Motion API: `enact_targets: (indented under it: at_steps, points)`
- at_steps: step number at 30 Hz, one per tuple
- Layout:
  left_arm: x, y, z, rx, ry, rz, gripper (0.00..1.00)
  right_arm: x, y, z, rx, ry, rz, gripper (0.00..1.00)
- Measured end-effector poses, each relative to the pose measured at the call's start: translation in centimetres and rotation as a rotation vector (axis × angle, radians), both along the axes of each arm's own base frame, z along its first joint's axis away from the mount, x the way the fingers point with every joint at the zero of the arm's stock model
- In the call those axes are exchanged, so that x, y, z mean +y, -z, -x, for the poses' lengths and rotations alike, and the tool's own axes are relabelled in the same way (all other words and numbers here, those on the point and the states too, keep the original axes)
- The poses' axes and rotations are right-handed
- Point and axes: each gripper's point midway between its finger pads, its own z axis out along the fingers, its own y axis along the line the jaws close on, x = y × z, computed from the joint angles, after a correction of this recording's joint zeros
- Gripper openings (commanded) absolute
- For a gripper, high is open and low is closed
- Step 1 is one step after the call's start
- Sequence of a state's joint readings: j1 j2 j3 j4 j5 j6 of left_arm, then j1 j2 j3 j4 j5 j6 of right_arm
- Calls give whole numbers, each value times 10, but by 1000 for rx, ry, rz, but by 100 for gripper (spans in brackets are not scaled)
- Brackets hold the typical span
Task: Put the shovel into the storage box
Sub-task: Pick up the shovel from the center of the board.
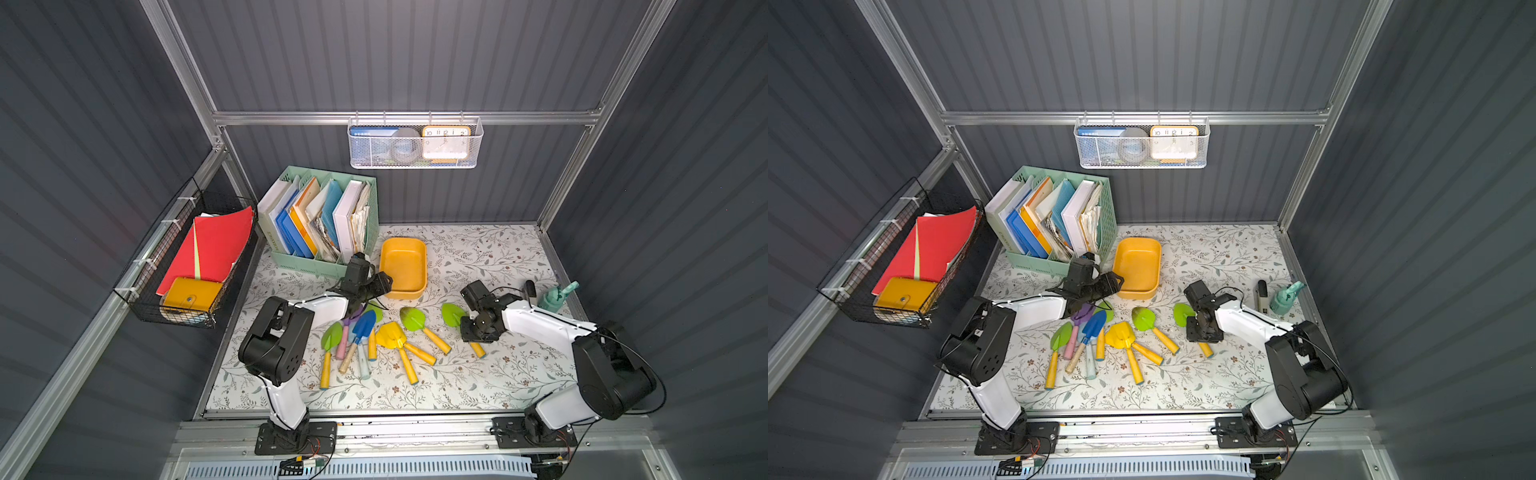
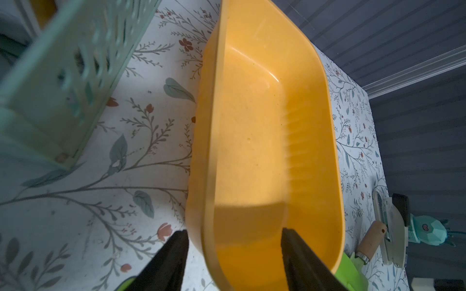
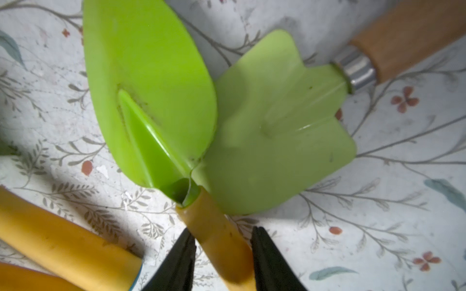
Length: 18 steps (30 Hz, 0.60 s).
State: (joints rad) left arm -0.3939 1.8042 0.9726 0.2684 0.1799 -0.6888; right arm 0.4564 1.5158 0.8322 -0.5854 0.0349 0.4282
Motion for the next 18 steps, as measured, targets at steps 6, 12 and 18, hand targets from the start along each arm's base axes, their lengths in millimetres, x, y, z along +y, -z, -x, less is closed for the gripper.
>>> enact_targets:
  at_steps: [6,12,18]
  points:
    - [2,3,2,31,-13,-10,59,5,1,2,8,-31,22,26]
    - [2,-7,-5,29,-24,-16,58,8,0,0,10,-52,33,19]
    - [3,-22,-16,12,-51,-32,58,9,-1,3,16,-62,41,15]
